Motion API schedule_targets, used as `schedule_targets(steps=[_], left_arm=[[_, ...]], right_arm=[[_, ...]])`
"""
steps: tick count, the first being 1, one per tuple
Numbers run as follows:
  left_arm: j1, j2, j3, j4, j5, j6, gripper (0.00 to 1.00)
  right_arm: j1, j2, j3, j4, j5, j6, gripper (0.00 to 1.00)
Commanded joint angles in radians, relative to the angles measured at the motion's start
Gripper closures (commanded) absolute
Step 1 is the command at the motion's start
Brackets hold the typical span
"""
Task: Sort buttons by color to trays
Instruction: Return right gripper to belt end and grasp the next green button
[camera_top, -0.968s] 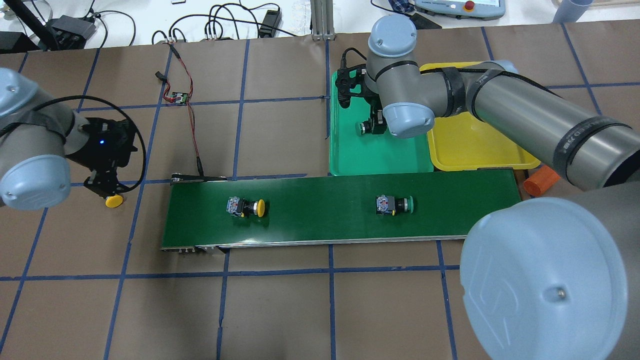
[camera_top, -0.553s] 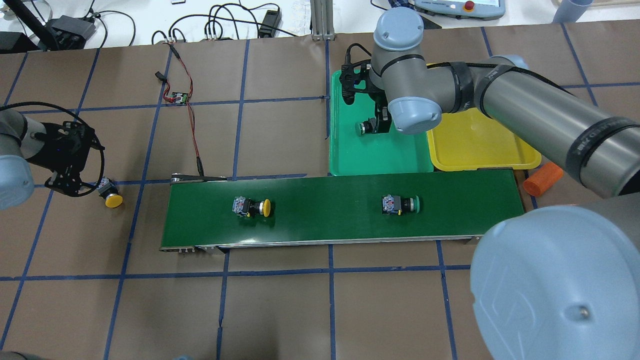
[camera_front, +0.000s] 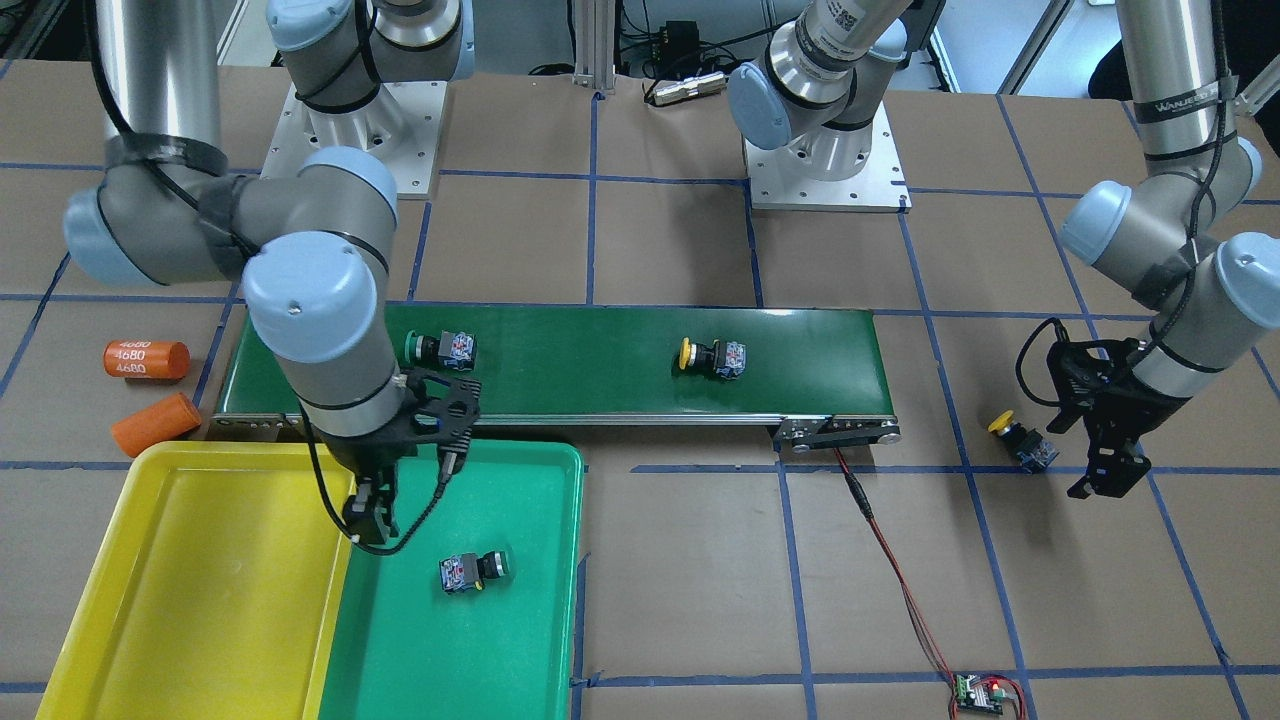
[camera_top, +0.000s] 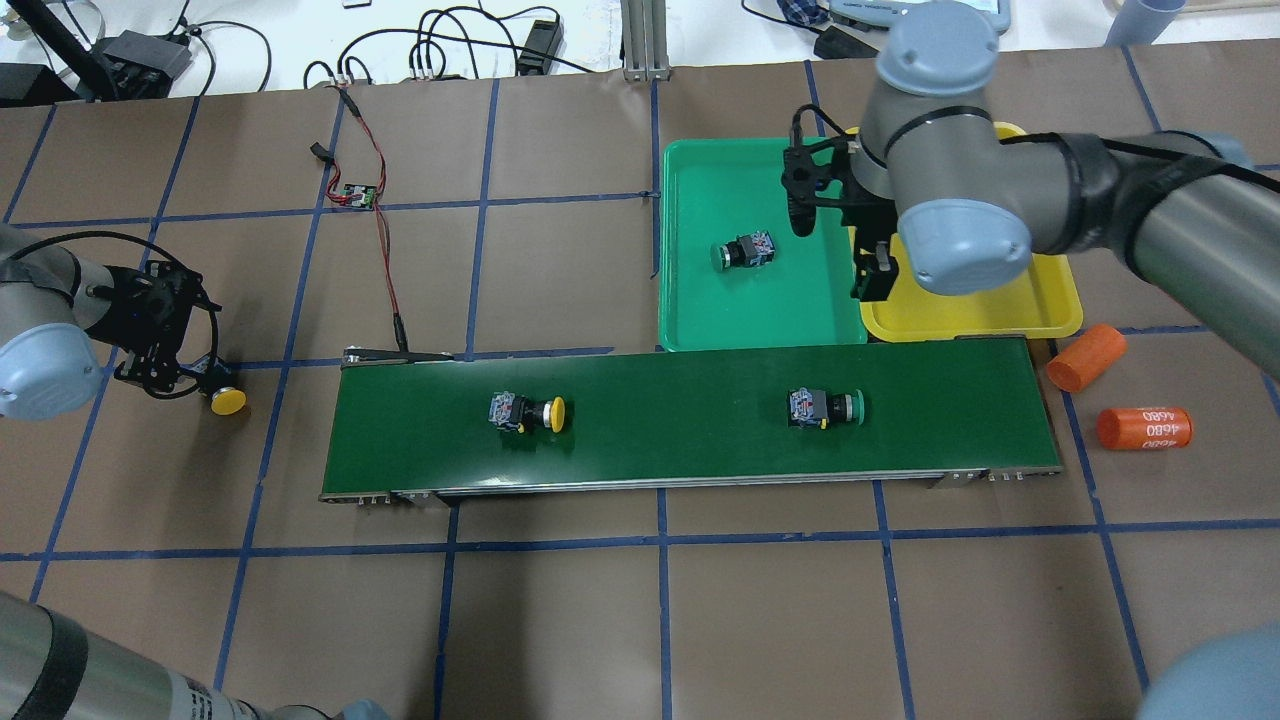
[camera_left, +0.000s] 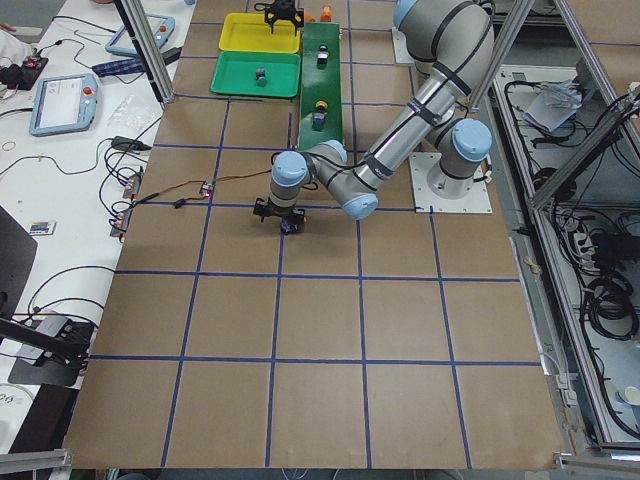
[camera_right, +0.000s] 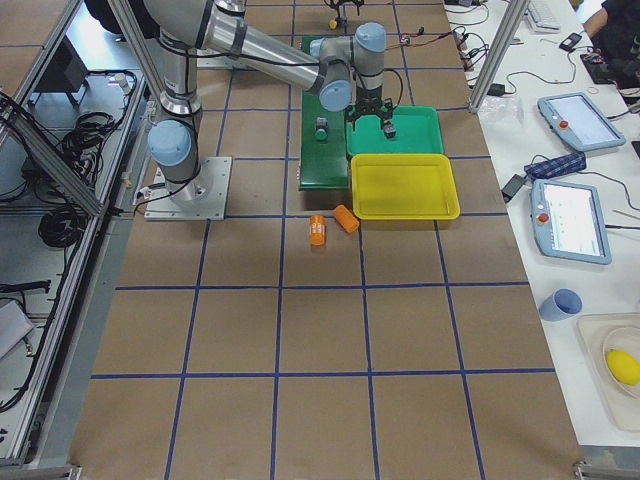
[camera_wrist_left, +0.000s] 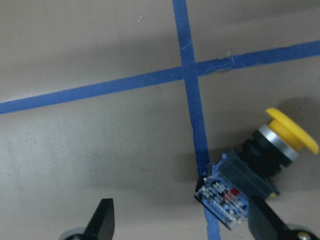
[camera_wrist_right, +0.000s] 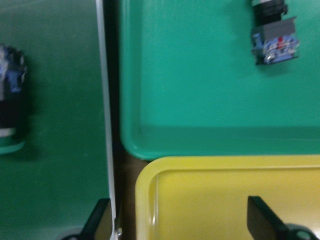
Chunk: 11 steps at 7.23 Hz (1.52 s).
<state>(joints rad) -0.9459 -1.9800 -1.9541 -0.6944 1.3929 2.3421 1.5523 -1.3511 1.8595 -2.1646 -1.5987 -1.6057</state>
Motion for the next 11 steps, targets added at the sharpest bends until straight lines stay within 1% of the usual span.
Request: schedule_targets(steps=[1, 2, 3, 4, 5, 6, 7, 9, 11], left_arm=[[0.022, 0.019, -0.023, 0.001, 0.000, 0.028, 0.00], [0.025, 0.009, 0.004, -0.004, 0.000, 0.031, 0.00], [0.012, 0.021, 0.015, -0.014, 0.000, 0.032, 0.00], [0.007, 0.023, 0.001, -0.014, 0.001, 0.034, 0.00], [0.003, 0.018, -0.034, -0.007, 0.000, 0.042, 0.00], [0.009, 0.023, -0.060, 0.002, -0.003, 0.084, 0.00], [0.022, 0.026, -0.062, 0.003, -0.006, 0.092, 0.00], [0.016, 0.036, -0.054, 0.001, -0.003, 0.094, 0.00], [0.022, 0.046, -0.010, -0.060, -0.006, 0.094, 0.00]], right_arm=[[-0.118, -0.152, 0.178, 0.002, 0.006, -0.150, 0.05], [-0.138, -0.184, 0.252, -0.012, 0.011, -0.164, 0.05], [-0.141, -0.197, 0.295, -0.029, 0.011, -0.166, 0.05], [-0.141, -0.197, 0.312, -0.032, 0.013, -0.160, 0.05], [-0.149, -0.198, 0.341, -0.047, 0.037, -0.157, 0.06], [-0.149, -0.204, 0.377, -0.076, 0.042, -0.155, 0.06], [-0.147, -0.218, 0.404, -0.108, 0.042, -0.154, 0.06], [-0.143, -0.218, 0.408, -0.144, 0.042, -0.132, 0.06], [-0.141, -0.218, 0.412, -0.144, 0.043, -0.120, 0.06]])
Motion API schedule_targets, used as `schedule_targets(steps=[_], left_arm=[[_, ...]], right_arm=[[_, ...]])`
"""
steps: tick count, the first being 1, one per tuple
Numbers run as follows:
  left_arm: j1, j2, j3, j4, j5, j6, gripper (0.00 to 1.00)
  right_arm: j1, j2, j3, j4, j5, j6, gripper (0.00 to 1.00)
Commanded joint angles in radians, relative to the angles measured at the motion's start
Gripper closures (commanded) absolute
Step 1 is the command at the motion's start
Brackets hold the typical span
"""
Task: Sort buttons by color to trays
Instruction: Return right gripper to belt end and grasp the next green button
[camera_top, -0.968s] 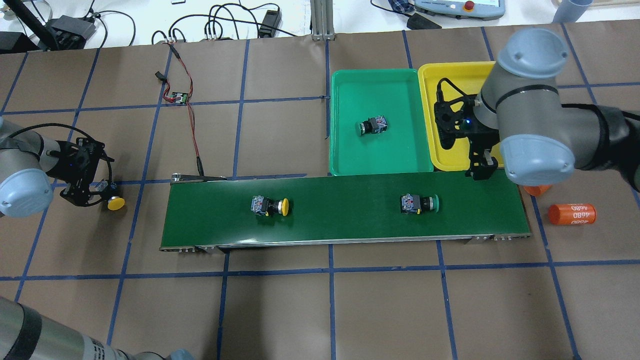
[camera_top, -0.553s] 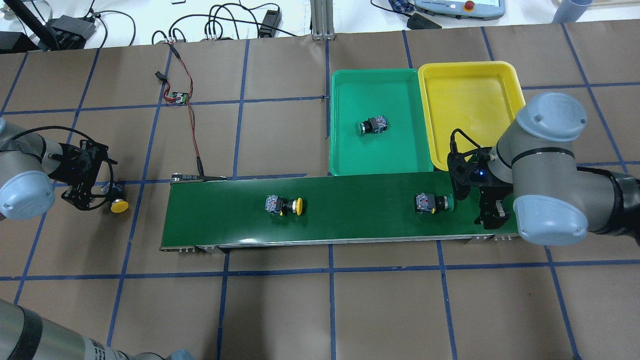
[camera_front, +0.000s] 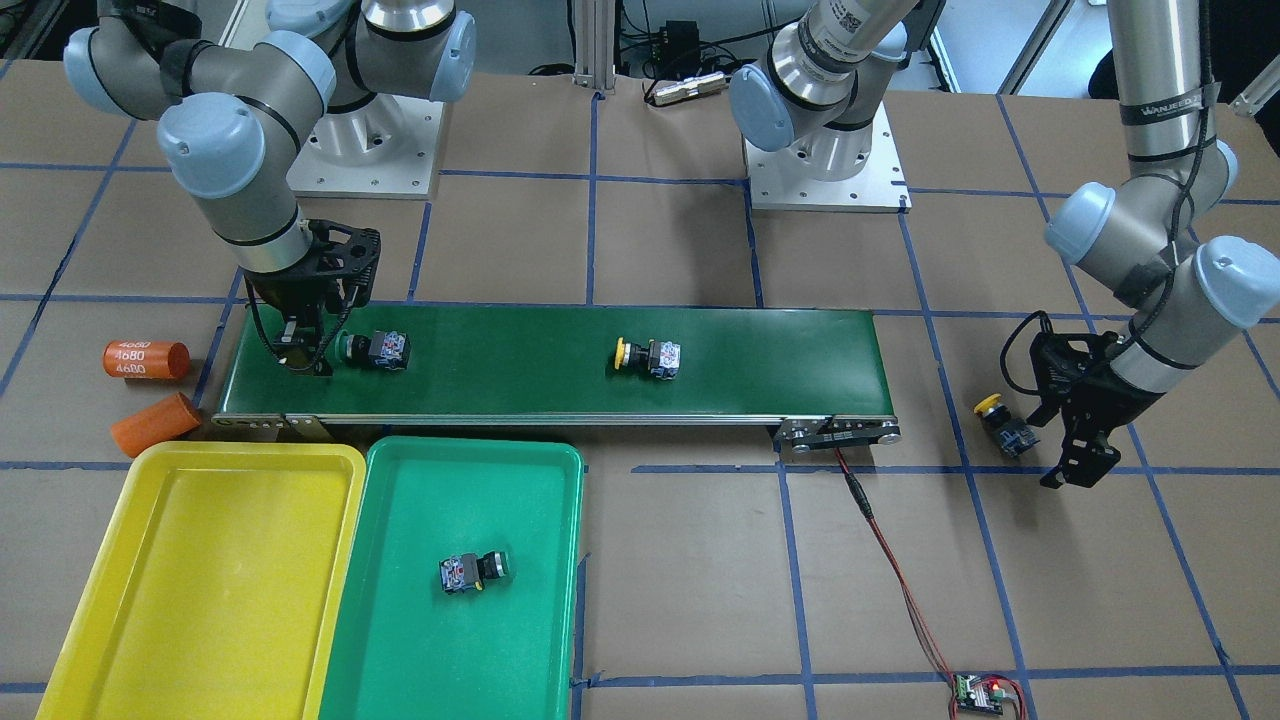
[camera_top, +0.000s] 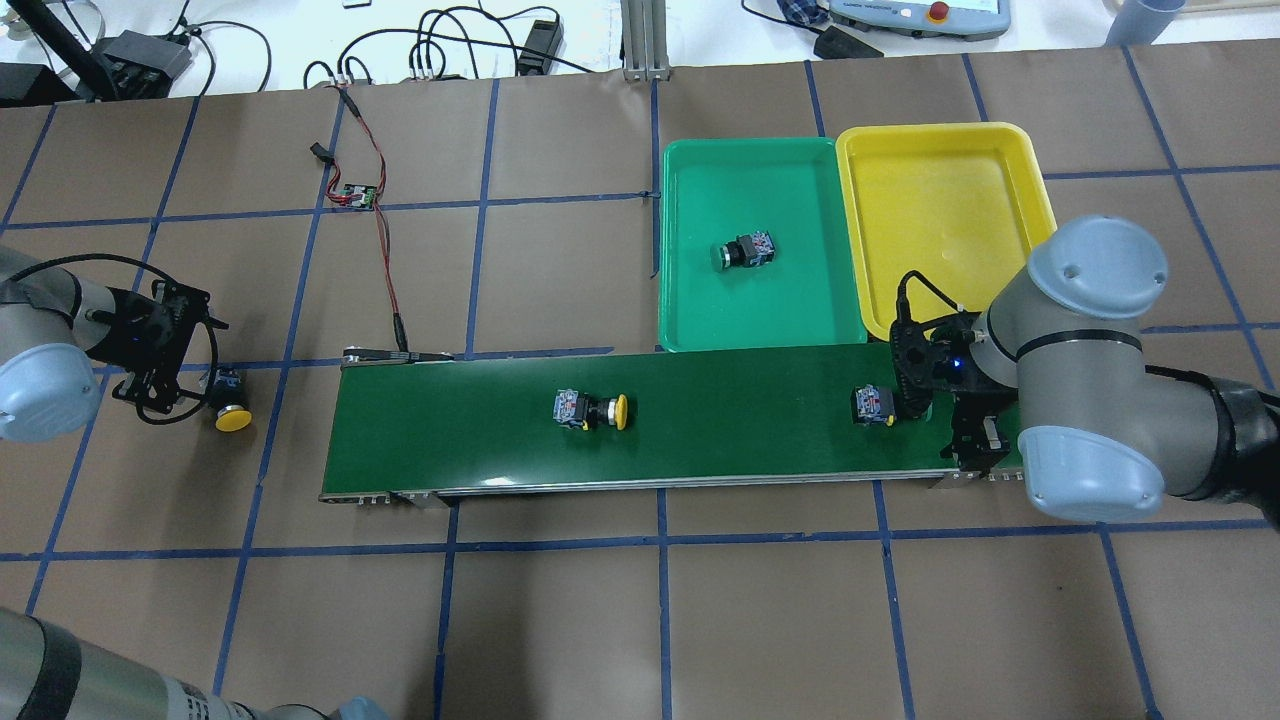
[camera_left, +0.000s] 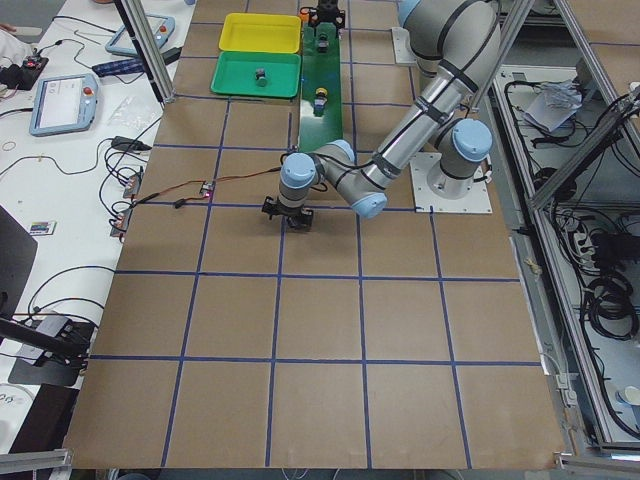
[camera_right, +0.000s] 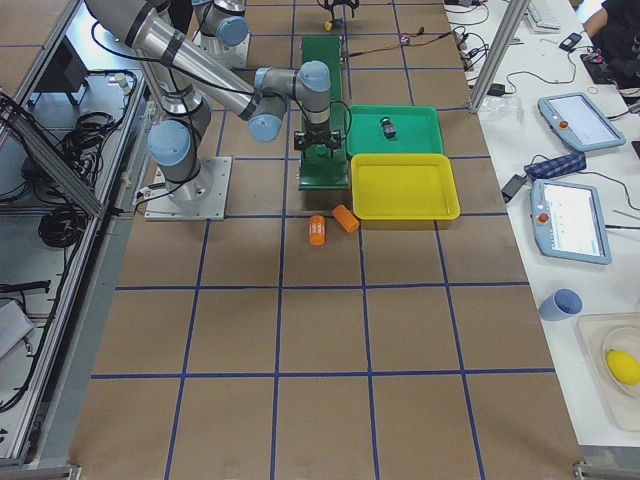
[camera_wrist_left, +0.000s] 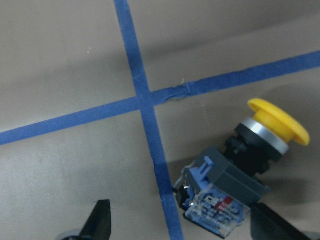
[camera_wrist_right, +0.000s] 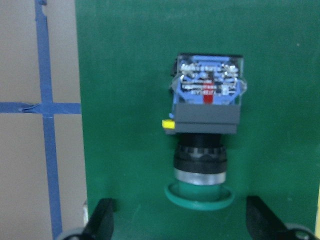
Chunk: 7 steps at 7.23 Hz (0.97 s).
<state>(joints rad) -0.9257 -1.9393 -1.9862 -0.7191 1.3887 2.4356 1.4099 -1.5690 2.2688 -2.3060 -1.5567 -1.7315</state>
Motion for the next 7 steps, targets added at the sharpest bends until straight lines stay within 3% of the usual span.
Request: schedule_targets(steps=[1, 3, 5, 6, 7], left_arm=[[0.002, 0.020, -0.002, -0.037, -0.004, -0.012, 0.00], [0.002, 0.077, -0.095, -0.030, -0.005, -0.010, 0.00], [0.007, 0.091, -0.123, -0.010, -0.005, 0.022, 0.00], [0.008, 0.092, -0.125, -0.010, -0.004, 0.025, 0.00], [0.021, 0.074, -0.125, 0.016, -0.004, 0.026, 0.00]], right_arm=[[0.001, 0.001, 0.003, -0.003, 0.001, 0.006, 0.06], [0.001, 0.001, 0.003, -0.003, 0.001, 0.006, 0.06], [0.001, 0.001, 0.005, -0.003, 0.001, 0.009, 0.10], [0.001, 0.003, 0.002, -0.001, 0.000, 0.009, 0.34], [0.001, 0.003, 0.000, -0.001, 0.000, 0.007, 0.64]])
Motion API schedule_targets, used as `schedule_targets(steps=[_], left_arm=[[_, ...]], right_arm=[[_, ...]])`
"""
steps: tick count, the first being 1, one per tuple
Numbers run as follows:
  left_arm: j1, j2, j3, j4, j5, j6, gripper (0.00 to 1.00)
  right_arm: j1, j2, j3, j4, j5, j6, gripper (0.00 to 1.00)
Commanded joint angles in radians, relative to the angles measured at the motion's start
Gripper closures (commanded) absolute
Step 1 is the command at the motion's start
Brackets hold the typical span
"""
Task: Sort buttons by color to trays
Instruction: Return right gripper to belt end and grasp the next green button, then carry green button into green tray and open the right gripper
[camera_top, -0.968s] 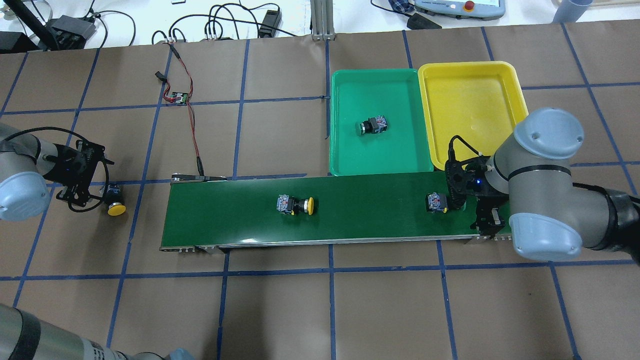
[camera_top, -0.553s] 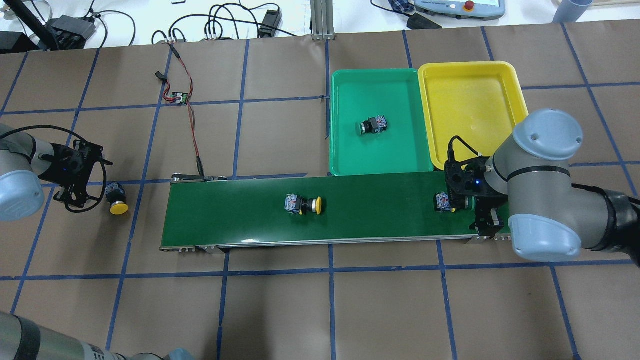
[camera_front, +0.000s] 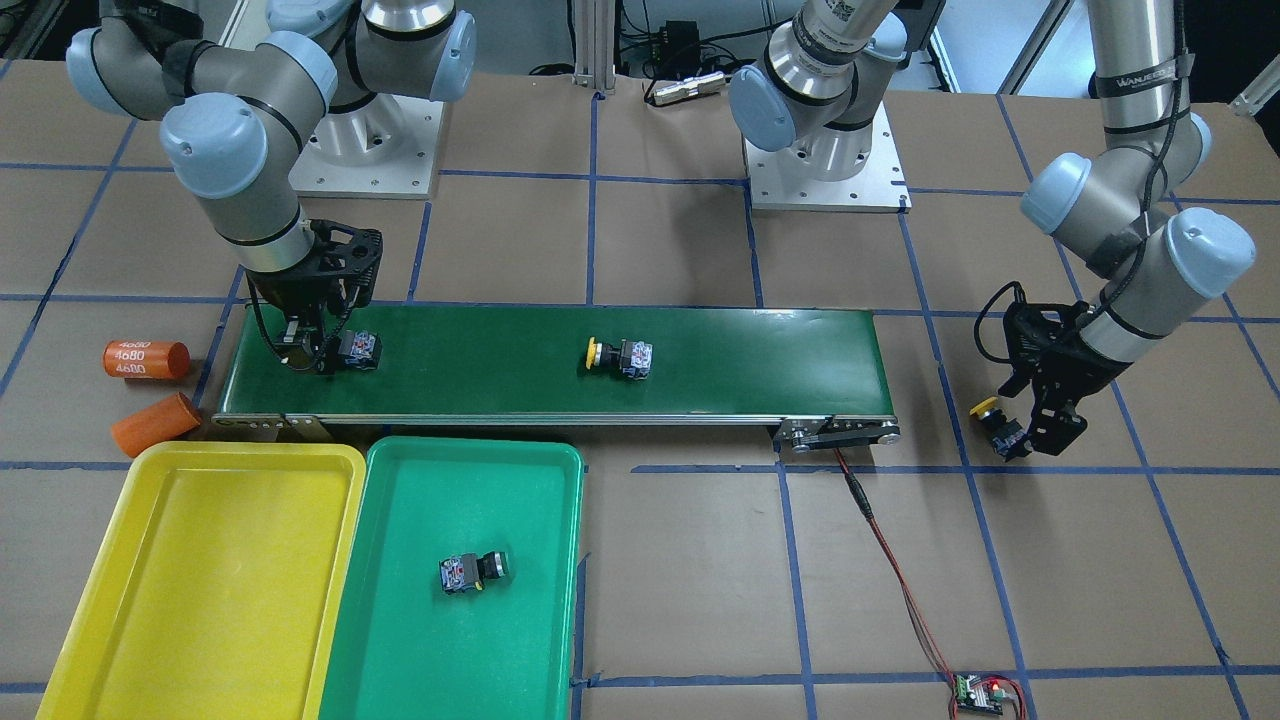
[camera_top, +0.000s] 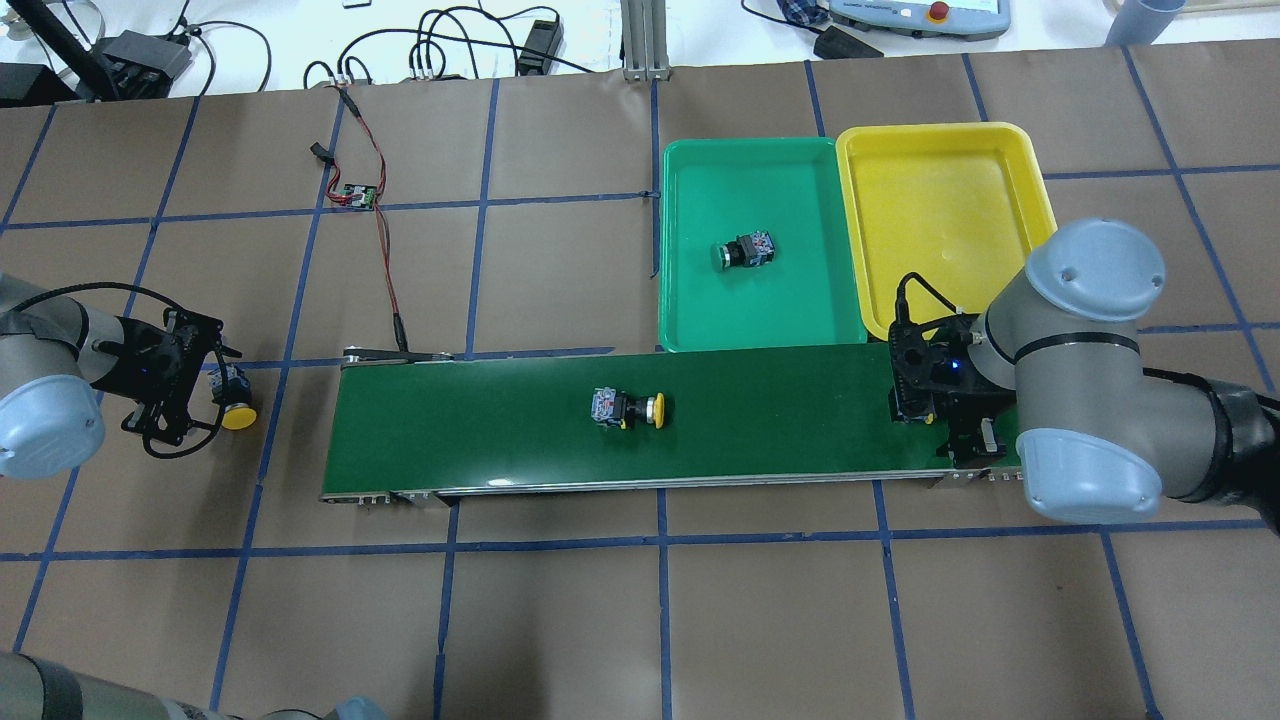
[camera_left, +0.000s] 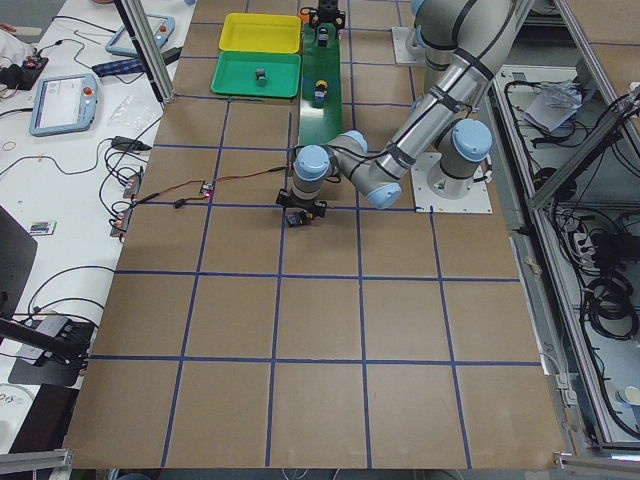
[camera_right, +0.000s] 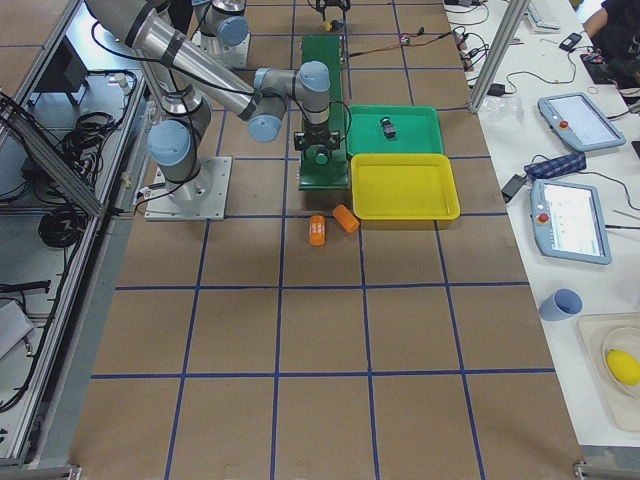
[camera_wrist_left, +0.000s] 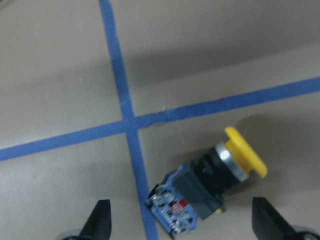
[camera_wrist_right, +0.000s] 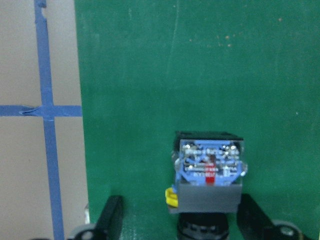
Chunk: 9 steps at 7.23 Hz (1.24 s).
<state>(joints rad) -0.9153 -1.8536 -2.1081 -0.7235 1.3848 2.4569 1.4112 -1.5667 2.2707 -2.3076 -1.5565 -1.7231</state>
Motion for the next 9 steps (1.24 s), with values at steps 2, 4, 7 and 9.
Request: schedule_targets(steps=[2, 4, 7, 9], left_arm=[[0.026, -0.044, -0.007, 0.058, -0.003, -0.002, 0.00], [0.009, -0.029, -0.003, 0.055, -0.003, -0.006, 0.00], [-0.023, -0.047, -0.006, 0.059, -0.001, -0.012, 0.00], [-0.022, -0.046, -0.003, 0.061, -0.021, -0.003, 0.20]], right_arm=[[0.002, -0.001, -0.007, -0.004, 0.003, 0.037, 0.97], [0.023, 0.077, -0.144, -0.012, 0.024, 0.094, 0.97], [0.249, 0.386, -0.417, -0.138, 0.015, 0.317, 0.85], [0.340, 0.499, -0.503, -0.161, -0.063, 0.362, 0.80]])
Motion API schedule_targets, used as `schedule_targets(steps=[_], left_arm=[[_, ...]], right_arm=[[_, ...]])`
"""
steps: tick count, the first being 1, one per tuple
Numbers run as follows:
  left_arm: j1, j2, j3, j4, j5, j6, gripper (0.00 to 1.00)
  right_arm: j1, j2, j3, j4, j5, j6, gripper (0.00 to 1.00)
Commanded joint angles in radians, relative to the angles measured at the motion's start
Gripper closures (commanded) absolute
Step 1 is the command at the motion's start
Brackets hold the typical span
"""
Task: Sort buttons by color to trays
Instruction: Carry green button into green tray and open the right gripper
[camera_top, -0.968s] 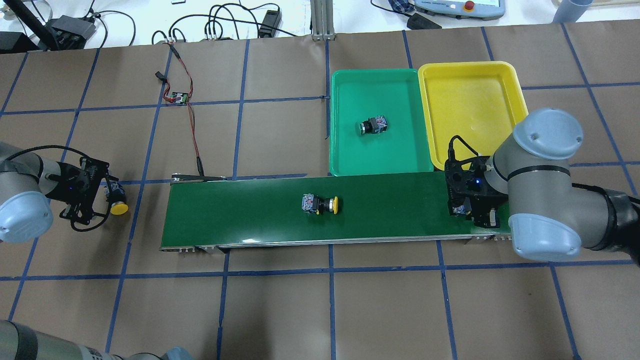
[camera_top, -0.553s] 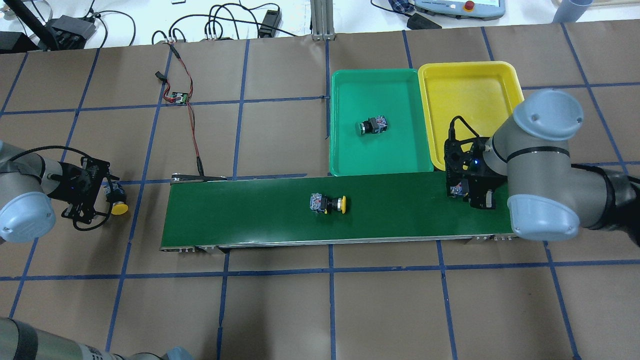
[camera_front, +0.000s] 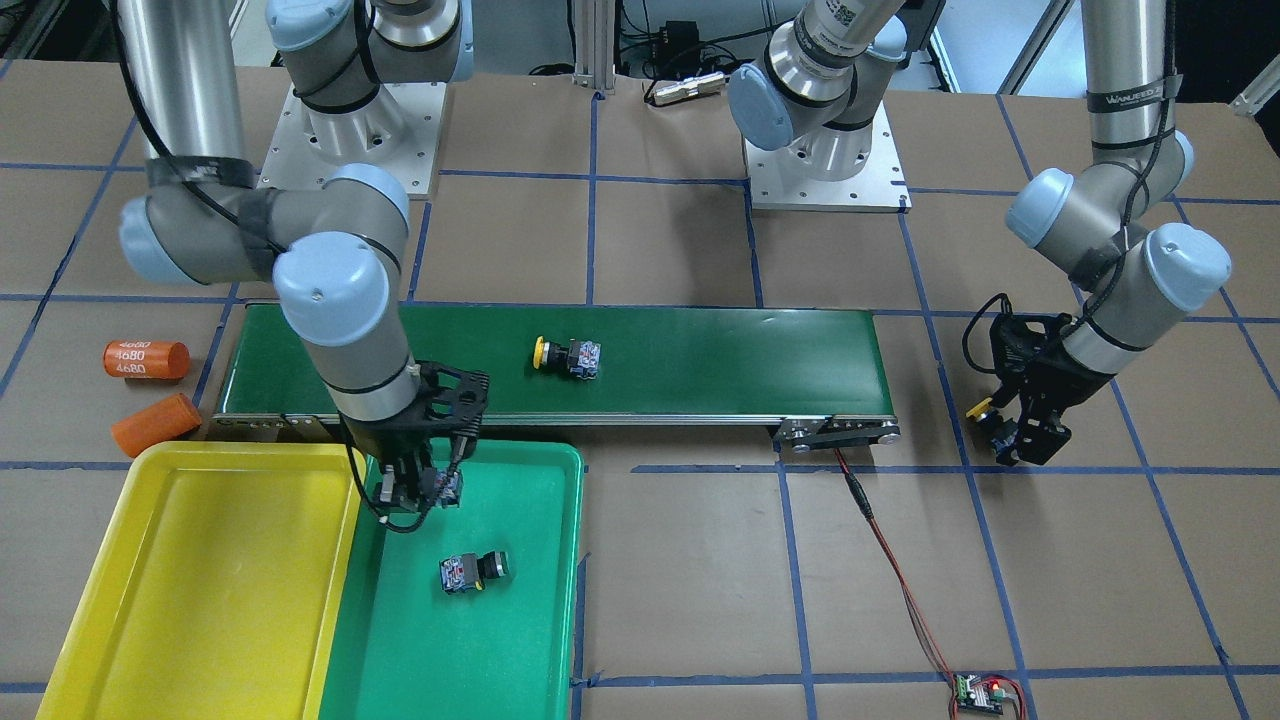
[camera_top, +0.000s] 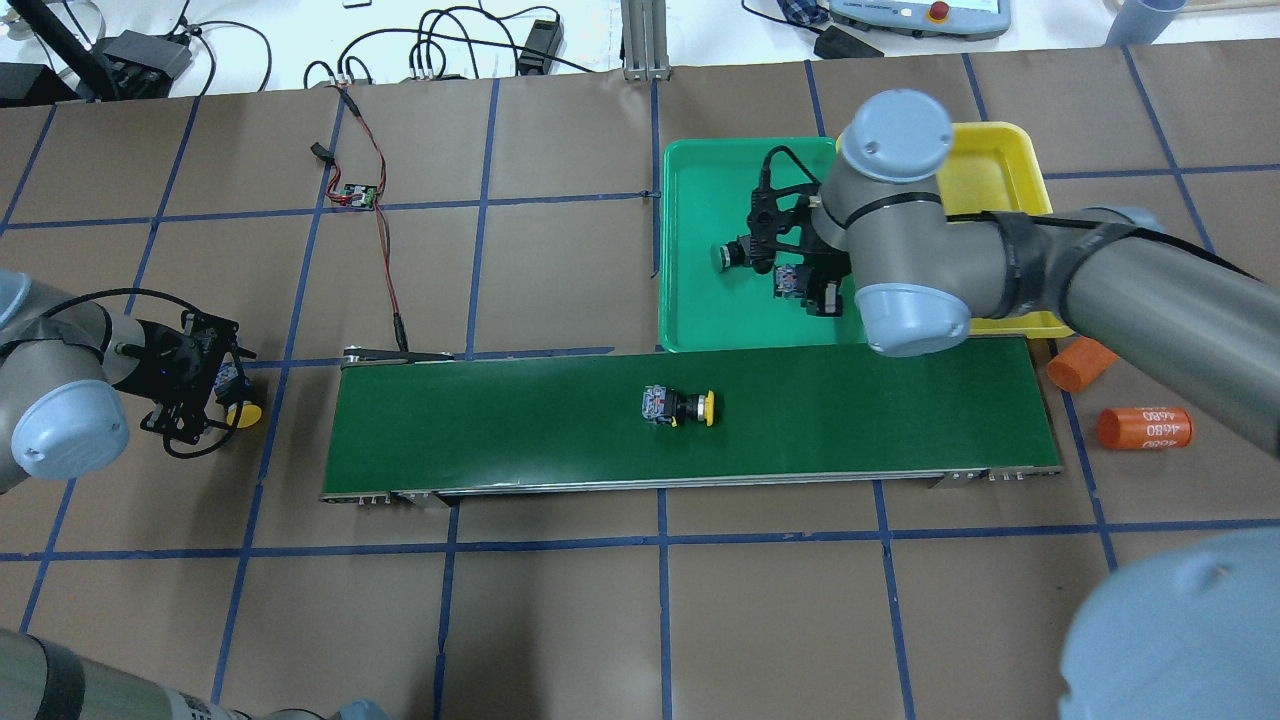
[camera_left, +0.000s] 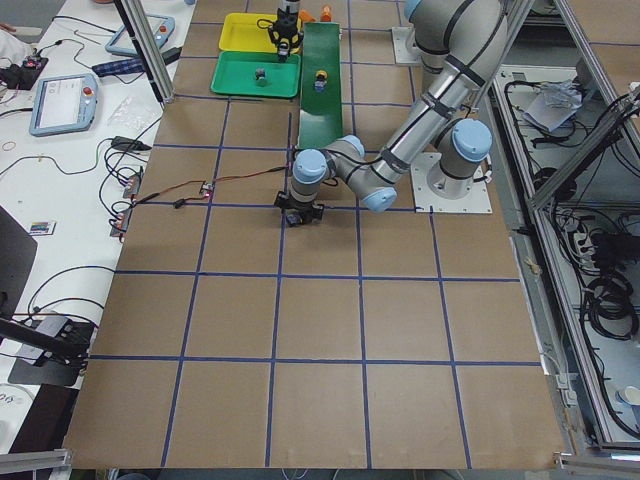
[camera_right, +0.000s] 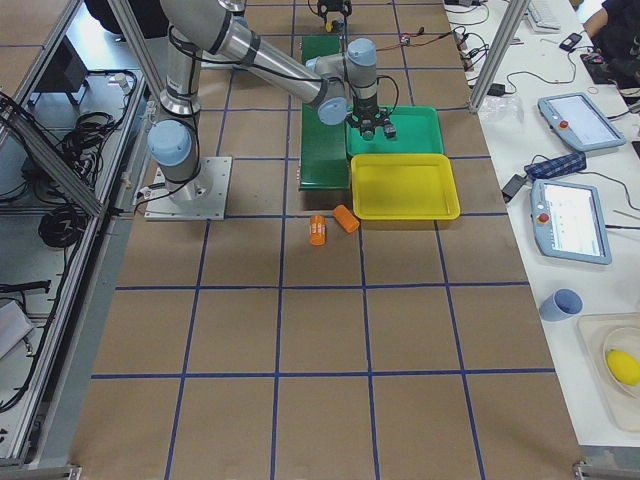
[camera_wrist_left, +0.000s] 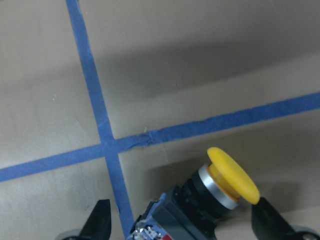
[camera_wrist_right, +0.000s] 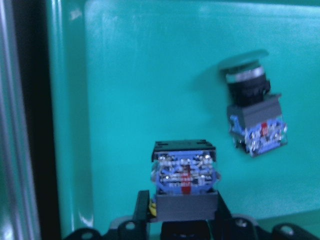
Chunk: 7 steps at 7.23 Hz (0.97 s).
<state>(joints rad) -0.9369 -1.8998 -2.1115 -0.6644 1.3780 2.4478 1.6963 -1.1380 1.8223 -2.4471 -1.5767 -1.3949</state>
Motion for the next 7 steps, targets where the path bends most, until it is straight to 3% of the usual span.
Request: schedule_targets(steps=[1, 2, 4, 7], left_arm=[[0.006, 0.001, 0.001, 0.000, -0.054, 0.013, 0.70], [0.006, 0.001, 0.001, 0.002, -0.054, 0.013, 0.80], [0.007, 0.001, 0.004, 0.002, -0.059, 0.005, 0.85], [0.007, 0.043, 0.011, -0.018, -0.094, -0.022, 0.91]], right_arm=[[0.056, 0.070, -0.057, -0.021, -0.040, 0.034, 0.43], [0.049, 0.069, -0.058, -0.018, -0.036, 0.033, 0.03], [0.036, 0.034, -0.060, 0.017, -0.042, 0.025, 0.00], [-0.041, -0.139, -0.016, 0.219, -0.077, -0.093, 0.00]])
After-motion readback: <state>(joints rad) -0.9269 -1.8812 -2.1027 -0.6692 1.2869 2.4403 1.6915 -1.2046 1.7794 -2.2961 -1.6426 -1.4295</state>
